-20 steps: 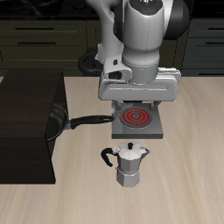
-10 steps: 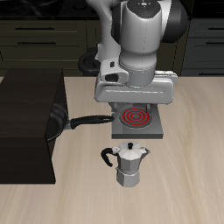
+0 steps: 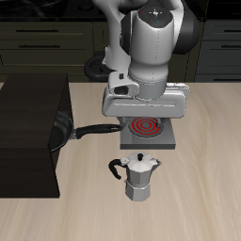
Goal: Place the moka pot on the stove
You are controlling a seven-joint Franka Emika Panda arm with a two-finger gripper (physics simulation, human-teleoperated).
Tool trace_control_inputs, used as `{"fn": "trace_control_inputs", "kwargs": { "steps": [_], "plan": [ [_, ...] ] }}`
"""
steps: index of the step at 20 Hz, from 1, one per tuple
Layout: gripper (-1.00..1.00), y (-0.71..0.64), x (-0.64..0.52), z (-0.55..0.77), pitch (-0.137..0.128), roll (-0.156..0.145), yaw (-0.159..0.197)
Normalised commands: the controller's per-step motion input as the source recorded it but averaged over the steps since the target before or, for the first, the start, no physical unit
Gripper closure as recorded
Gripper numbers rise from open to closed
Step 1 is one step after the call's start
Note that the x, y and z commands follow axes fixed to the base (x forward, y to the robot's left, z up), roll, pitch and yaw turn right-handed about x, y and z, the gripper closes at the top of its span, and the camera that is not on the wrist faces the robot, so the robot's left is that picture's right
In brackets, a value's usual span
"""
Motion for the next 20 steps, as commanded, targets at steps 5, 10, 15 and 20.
{"fn": "trace_control_inputs", "kwargs": {
  "steps": [5,10,15,20],
  "plan": [
    [-1.0,-0.03,0.1,-0.13,-0.004,-0.018,-0.013],
    [-1.0,0.05,0.01,-0.22,0.009,-0.009,-0.025],
    [-1.0,0.07,-0.08,-0.18,-0.047,-0.008,0.04],
    [-1.0,-0.04,0.01,-0.24,0.005,-0.01,-0.005]
  ]
}}
